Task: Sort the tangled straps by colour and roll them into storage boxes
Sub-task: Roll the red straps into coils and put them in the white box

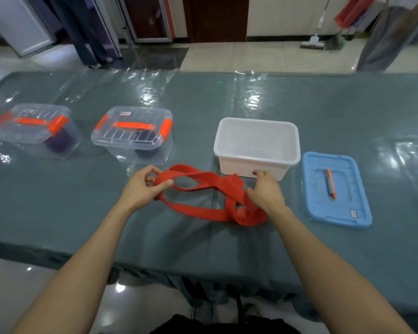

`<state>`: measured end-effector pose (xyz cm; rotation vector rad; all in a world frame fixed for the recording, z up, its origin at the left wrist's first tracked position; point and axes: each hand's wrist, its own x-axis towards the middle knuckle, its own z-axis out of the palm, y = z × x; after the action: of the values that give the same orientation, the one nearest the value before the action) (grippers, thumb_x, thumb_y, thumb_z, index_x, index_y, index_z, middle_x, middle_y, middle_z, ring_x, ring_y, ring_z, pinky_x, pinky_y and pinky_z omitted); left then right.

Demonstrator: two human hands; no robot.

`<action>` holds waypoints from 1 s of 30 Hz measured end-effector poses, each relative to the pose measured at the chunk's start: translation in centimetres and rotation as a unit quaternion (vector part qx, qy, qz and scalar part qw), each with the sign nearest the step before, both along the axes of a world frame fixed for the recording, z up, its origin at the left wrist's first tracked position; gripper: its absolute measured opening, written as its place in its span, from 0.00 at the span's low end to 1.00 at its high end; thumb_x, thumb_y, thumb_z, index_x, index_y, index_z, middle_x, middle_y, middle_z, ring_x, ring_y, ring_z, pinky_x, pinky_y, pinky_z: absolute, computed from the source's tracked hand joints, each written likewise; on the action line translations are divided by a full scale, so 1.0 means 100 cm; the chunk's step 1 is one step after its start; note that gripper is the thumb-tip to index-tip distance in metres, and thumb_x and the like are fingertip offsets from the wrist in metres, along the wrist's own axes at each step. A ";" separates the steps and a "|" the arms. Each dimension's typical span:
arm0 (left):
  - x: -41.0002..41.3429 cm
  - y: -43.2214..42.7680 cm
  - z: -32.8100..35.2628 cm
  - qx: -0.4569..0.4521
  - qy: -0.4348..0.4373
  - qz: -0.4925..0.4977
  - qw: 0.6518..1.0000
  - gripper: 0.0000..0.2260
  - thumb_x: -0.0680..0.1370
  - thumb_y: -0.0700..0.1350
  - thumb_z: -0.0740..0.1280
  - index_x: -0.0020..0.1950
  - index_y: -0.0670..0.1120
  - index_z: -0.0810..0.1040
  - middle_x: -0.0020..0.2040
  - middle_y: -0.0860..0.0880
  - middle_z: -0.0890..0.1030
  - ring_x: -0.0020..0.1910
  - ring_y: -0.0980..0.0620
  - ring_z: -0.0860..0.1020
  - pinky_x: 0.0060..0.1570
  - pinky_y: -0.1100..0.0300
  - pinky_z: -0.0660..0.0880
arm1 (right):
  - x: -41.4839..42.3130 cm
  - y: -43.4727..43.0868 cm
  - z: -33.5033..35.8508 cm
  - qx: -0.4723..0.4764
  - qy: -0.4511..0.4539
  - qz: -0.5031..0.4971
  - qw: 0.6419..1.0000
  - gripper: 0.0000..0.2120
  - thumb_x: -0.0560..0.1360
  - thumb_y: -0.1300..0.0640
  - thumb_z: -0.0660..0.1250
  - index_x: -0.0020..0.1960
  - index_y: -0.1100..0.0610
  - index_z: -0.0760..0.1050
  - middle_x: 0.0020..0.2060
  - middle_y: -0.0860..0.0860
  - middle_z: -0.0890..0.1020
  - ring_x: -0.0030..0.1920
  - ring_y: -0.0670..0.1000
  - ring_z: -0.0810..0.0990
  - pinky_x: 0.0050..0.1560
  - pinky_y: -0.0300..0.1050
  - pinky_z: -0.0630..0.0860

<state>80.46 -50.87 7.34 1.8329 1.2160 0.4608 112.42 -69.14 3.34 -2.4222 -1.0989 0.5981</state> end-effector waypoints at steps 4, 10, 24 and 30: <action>-0.020 0.011 -0.030 -0.038 0.243 -0.089 0.965 0.17 0.70 0.54 0.85 0.50 0.50 0.81 0.47 0.49 0.87 0.47 0.45 0.85 0.52 0.50 0.82 | -0.019 -0.004 -0.017 -0.153 0.013 0.072 0.985 0.29 0.80 0.55 0.67 0.79 0.57 0.67 0.72 0.62 0.77 0.72 0.65 0.75 0.73 0.60 0.72; 0.014 -0.004 -0.057 0.025 0.263 -0.170 0.949 0.35 0.76 0.56 0.80 0.78 0.44 0.74 0.75 0.42 0.78 0.73 0.42 0.76 0.73 0.53 0.71 | -0.039 -0.039 -0.041 -0.082 0.007 0.123 0.989 0.26 0.85 0.39 0.64 0.33 0.52 0.75 0.35 0.49 0.81 0.46 0.56 0.80 0.66 0.61 0.73; 0.023 -0.039 -0.091 0.061 0.279 -0.309 0.907 0.12 0.78 0.39 0.70 0.57 0.51 0.88 0.57 0.46 0.85 0.58 0.43 0.83 0.59 0.53 0.77 | -0.036 0.048 -0.050 -0.090 0.071 -0.110 0.987 0.35 0.80 0.42 0.73 0.71 0.69 0.69 0.67 0.67 0.79 0.69 0.67 0.78 0.67 0.57 0.75; 0.000 -0.019 -0.079 0.069 0.186 -0.197 0.960 0.16 0.77 0.37 0.73 0.65 0.46 0.85 0.55 0.48 0.86 0.49 0.49 0.83 0.60 0.49 0.80 | -0.041 0.054 0.000 -0.021 0.013 -0.037 0.999 0.37 0.69 0.47 0.80 0.73 0.58 0.73 0.61 0.61 0.84 0.64 0.64 0.82 0.62 0.55 0.79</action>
<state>80.43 -52.81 -0.60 2.2877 1.0324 -0.0294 108.28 -63.78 3.35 -2.4714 -0.9909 0.6319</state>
